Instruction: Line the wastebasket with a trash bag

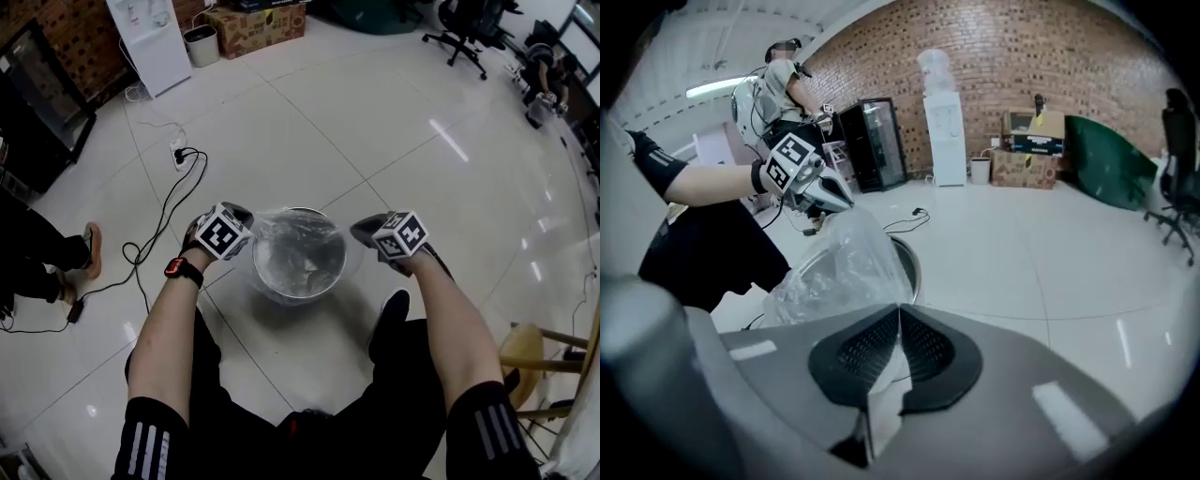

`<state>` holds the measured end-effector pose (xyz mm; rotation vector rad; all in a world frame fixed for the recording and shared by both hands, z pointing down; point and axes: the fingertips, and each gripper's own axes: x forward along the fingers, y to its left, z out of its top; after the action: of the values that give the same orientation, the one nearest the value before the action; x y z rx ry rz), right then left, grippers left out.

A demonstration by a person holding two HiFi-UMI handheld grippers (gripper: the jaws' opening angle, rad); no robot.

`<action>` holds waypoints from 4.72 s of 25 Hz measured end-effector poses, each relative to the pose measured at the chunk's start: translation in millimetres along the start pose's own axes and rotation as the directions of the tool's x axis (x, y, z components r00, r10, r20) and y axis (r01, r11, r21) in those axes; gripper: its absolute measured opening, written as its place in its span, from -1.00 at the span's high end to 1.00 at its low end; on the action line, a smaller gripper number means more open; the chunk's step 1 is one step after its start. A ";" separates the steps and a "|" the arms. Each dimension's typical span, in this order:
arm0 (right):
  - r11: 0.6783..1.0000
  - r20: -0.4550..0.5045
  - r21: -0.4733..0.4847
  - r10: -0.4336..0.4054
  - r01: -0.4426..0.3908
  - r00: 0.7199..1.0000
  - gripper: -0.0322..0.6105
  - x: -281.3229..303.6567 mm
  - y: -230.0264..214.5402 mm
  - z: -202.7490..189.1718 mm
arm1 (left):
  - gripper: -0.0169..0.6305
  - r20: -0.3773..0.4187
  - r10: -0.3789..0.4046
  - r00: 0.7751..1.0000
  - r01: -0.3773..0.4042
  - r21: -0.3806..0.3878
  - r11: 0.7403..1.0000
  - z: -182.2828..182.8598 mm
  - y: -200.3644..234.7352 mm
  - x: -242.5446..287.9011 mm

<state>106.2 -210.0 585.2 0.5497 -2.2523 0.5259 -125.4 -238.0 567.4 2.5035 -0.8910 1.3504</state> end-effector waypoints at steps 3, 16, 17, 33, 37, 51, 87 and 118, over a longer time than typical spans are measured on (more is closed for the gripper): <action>0.996 0.027 -0.020 -0.089 0.089 0.996 0.88 9.4 -20.0 14.7 | 0.94 0.026 0.036 0.999 -0.035 -0.060 0.998 3.7 19.1 12.4; 0.979 -0.146 -0.004 -0.201 0.203 0.969 0.88 59.1 -75.0 -21.1 | 0.95 -0.037 -0.040 0.999 0.035 -0.142 0.989 -18.3 31.9 96.3; 0.982 -0.166 -0.018 -0.187 0.186 0.968 0.88 62.2 -72.7 -27.0 | 0.95 -0.045 -0.056 0.997 0.049 -0.146 0.988 -20.4 29.8 100.6; 0.995 -0.331 -0.066 -0.096 0.078 0.939 0.87 85.7 -43.7 -75.7 | 0.57 -0.067 -0.136 0.988 0.110 -0.305 0.946 -69.2 14.9 126.7; 0.995 -0.290 -0.025 -0.100 0.097 0.952 0.87 79.9 -48.9 -65.8 | 0.46 0.025 -0.045 0.999 0.051 -0.369 0.928 -57.3 50.9 104.2; 0.991 -0.271 0.002 -0.127 0.132 0.954 0.55 50.4 -55.1 -63.6 | 0.43 0.112 -0.037 0.993 0.081 -0.422 0.903 -60.4 70.7 9.1; 0.991 -0.004 -0.125 0.042 -0.042 0.999 0.19 -71.2 -5.1 -20.8 | 0.19 -0.208 -0.251 0.945 0.289 0.180 0.940 -84.2 -117.4 14.3; 0.962 -0.043 0.207 0.193 -0.180 0.980 0.87 -7.9 29.9 -70.9 | 0.19 -0.249 -0.289 0.924 0.337 0.178 0.925 -96.6 -144.8 9.7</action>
<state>135.5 -146.6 618.5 0.4156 -2.2158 0.8639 -107.1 -85.9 650.7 2.4447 -0.2906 1.6392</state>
